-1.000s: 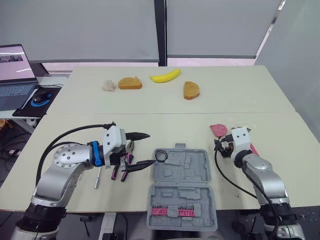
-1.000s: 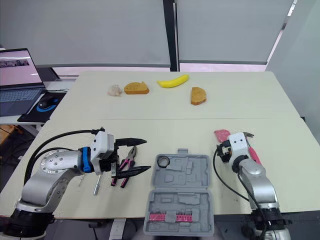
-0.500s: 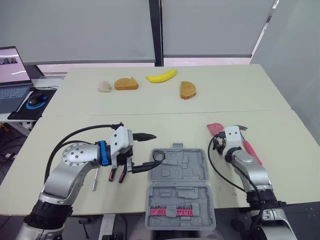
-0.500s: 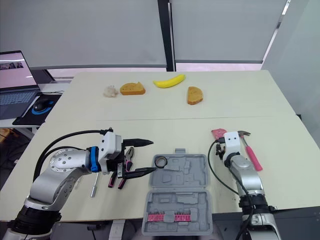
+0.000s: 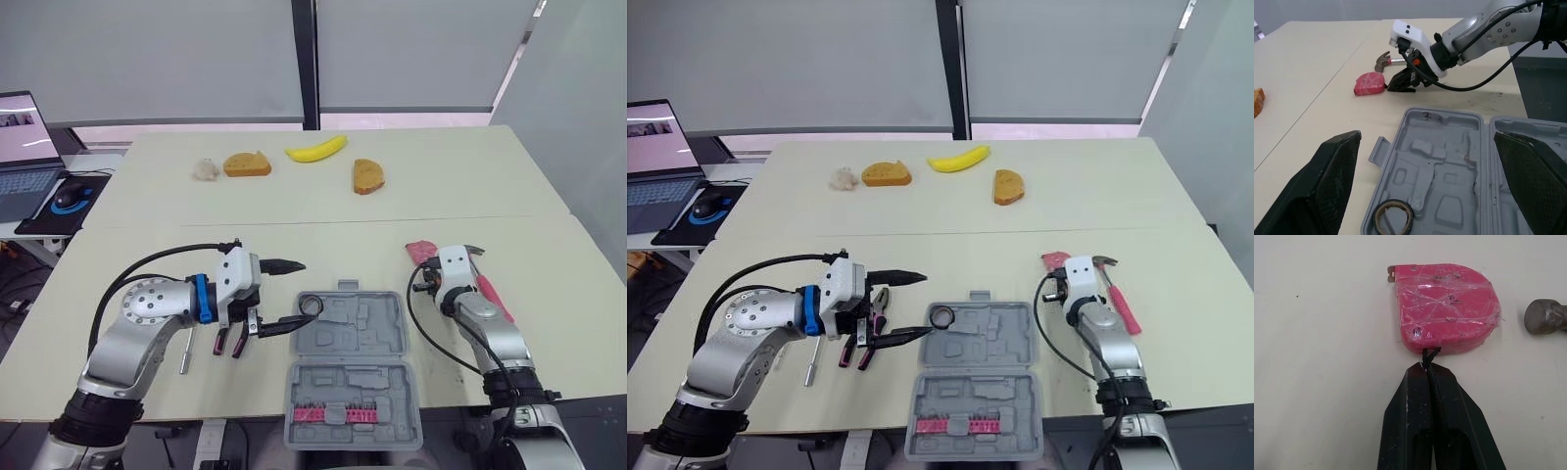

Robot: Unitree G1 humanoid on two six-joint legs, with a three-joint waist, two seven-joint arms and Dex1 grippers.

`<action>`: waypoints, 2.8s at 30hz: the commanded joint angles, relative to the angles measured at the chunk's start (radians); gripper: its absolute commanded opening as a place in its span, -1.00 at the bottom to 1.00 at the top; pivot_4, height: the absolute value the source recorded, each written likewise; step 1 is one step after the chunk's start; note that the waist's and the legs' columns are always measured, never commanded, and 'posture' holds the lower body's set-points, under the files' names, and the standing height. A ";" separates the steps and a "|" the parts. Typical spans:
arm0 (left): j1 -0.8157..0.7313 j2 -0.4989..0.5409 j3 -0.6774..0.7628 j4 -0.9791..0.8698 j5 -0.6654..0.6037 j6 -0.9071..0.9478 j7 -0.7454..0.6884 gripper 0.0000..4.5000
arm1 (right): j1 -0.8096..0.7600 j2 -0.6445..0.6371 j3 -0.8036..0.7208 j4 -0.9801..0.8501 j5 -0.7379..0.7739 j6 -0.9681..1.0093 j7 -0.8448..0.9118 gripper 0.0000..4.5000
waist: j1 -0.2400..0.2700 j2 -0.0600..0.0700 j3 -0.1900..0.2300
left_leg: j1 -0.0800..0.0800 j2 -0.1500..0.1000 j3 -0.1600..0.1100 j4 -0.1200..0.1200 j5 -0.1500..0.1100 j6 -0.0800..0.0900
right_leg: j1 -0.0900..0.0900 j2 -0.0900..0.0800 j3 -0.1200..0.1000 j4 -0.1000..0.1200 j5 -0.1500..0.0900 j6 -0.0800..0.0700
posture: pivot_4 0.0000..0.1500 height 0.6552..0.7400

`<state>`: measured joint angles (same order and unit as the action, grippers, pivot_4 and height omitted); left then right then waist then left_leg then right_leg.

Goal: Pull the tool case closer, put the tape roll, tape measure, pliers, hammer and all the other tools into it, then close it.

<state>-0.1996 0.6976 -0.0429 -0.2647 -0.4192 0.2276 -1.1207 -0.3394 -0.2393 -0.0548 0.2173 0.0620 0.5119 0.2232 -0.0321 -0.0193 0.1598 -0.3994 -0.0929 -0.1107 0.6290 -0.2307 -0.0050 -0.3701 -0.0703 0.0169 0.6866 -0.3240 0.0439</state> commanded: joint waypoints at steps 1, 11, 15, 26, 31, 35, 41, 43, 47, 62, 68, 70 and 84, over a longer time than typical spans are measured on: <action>0.010 -0.002 -0.008 -0.024 0.008 -0.027 -0.004 1.00 | 0.030 -0.033 -0.013 -0.067 0.015 0.005 0.033 -1.00 | 0.000 0.000 0.000 | 0.000 0.000 0.000 0.000 0.000 0.000 | 0.000 0.000 0.000 0.000 0.000 0.000 | 1.00 1.00; 0.049 0.032 -0.042 -0.071 0.017 -0.034 -0.048 1.00 | 0.368 -0.137 -0.054 -0.476 0.090 0.144 0.126 -1.00 | 0.006 0.000 0.000 | 0.000 0.000 -0.001 0.000 0.000 0.000 | 0.001 0.000 -0.001 0.000 0.000 0.000 | 1.00 1.00; 0.058 0.040 -0.056 -0.095 0.012 -0.017 -0.059 1.00 | 0.543 -0.139 -0.062 -0.661 0.133 0.219 0.138 -1.00 | 0.006 0.000 0.000 | 0.000 0.000 -0.001 0.000 0.000 0.000 | 0.001 0.000 0.000 0.000 0.000 0.000 | 1.00 1.00; 0.080 0.047 -0.070 -0.135 0.001 0.016 -0.072 1.00 | 0.796 -0.187 -0.023 -0.860 0.175 0.310 0.169 -1.00 | 0.007 0.001 0.000 | 0.000 0.000 -0.002 0.000 0.000 0.000 | 0.000 0.000 -0.001 -0.002 0.000 0.000 | 1.00 1.00; 0.089 0.047 -0.072 -0.150 0.000 0.027 -0.074 1.00 | 0.842 -0.212 -0.010 -0.895 0.201 0.341 0.190 -1.00 | 0.009 0.000 0.000 | 0.000 0.000 -0.003 0.000 0.000 0.001 | 0.000 0.000 -0.002 -0.005 0.000 0.000 | 1.00 1.00; 0.092 0.046 -0.071 -0.153 0.002 0.030 -0.072 1.00 | 0.857 -0.226 -0.003 -0.917 0.221 0.363 0.199 -1.00 | 0.010 0.000 0.000 | 0.000 0.000 -0.003 0.000 0.000 0.001 | 0.000 0.000 -0.002 -0.005 0.000 0.000 | 1.00 1.00; 0.095 0.046 -0.069 -0.157 0.002 0.033 -0.070 1.00 | 0.865 -0.237 -0.007 -0.935 0.233 0.387 0.198 -1.00 | 0.010 0.000 0.000 | 0.000 0.000 -0.003 0.000 0.000 0.001 | 0.000 0.000 -0.002 -0.005 0.000 0.000 | 1.00 1.00; 0.096 0.047 -0.068 -0.158 0.002 0.033 -0.070 1.00 | 0.874 -0.243 -0.008 -0.946 0.239 0.398 0.199 -1.00 | 0.012 0.000 0.000 | 0.000 0.000 -0.003 0.000 0.000 0.001 | 0.000 0.000 -0.002 -0.005 0.000 0.000 | 1.00 1.00; 0.099 0.048 -0.067 -0.161 -0.003 0.033 -0.074 1.00 | 0.886 -0.251 -0.014 -0.956 0.247 0.411 0.190 -1.00 | 0.014 0.000 0.000 | 0.000 0.000 -0.003 0.000 0.000 0.001 | 0.000 0.000 -0.002 -0.005 0.000 0.001 | 1.00 1.00; 0.103 0.062 -0.073 -0.145 -0.046 -0.034 -0.192 1.00 | 0.860 -0.231 -0.087 -0.990 0.338 0.507 0.198 -0.79 | 0.028 0.000 0.000 | 0.000 0.000 -0.003 0.000 0.000 0.001 | 0.000 0.000 -0.002 -0.005 0.000 0.001 | 1.00 1.00; 0.094 0.053 -0.074 -0.138 -0.052 -0.041 -0.193 1.00 | 0.911 -0.339 -0.192 -1.101 0.442 0.590 0.295 -0.23 | 0.029 0.000 0.000 | 0.000 0.000 -0.002 0.000 0.000 0.001 | 0.000 0.000 -0.002 -0.006 0.000 0.001 | 1.00 1.00; 0.092 0.052 -0.074 -0.134 -0.049 -0.043 -0.193 1.00 | 0.955 -0.468 -0.247 -1.132 0.445 0.483 0.445 -0.01 | 0.030 0.002 0.000 | 0.000 0.000 -0.002 0.000 0.000 0.001 | 0.001 -0.001 -0.002 -0.006 0.000 0.001 | 1.00 1.00; 0.123 0.069 -0.069 -0.172 -0.053 -0.023 -0.178 1.00 | 0.770 -0.743 -0.179 -0.619 0.137 -0.448 0.877 0.98 | 0.030 -0.002 0.002 | 0.003 0.002 -0.001 0.001 -0.001 0.001 | 0.010 0.001 -0.003 -0.007 0.000 0.002 | 1.00 1.00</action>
<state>-0.0832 0.7554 -0.1189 -0.3980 -0.4599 0.2100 -1.2989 0.4443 -0.9752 -0.2559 -0.4302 0.2272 0.1609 1.0677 -0.0020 -0.0216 0.1615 -0.3966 -0.0911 -0.1121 0.6299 -0.2313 -0.0040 -0.3597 -0.0697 0.0136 0.6794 -0.3239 0.0456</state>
